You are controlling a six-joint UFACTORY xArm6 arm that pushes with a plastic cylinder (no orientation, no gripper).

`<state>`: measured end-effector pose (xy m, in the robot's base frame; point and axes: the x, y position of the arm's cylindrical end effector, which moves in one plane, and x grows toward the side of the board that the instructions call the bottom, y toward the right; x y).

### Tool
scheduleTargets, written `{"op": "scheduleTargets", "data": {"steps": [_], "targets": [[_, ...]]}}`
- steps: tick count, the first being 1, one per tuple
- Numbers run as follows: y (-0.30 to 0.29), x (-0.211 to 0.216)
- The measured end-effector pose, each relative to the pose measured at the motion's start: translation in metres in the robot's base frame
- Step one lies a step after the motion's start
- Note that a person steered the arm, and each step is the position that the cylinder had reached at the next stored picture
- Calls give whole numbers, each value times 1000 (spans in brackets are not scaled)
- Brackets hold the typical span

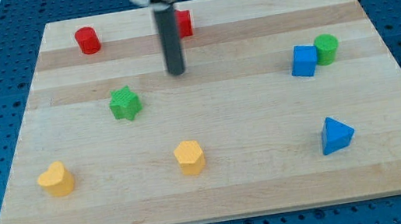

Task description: Put the green star into the blue cube

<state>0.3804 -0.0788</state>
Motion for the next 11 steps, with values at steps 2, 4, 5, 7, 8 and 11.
{"op": "scheduleTargets", "data": {"steps": [2, 4, 5, 7, 8, 11], "targets": [[-134, 42], [-1, 64], [-18, 45], [19, 45], [59, 36], [58, -2]]}}
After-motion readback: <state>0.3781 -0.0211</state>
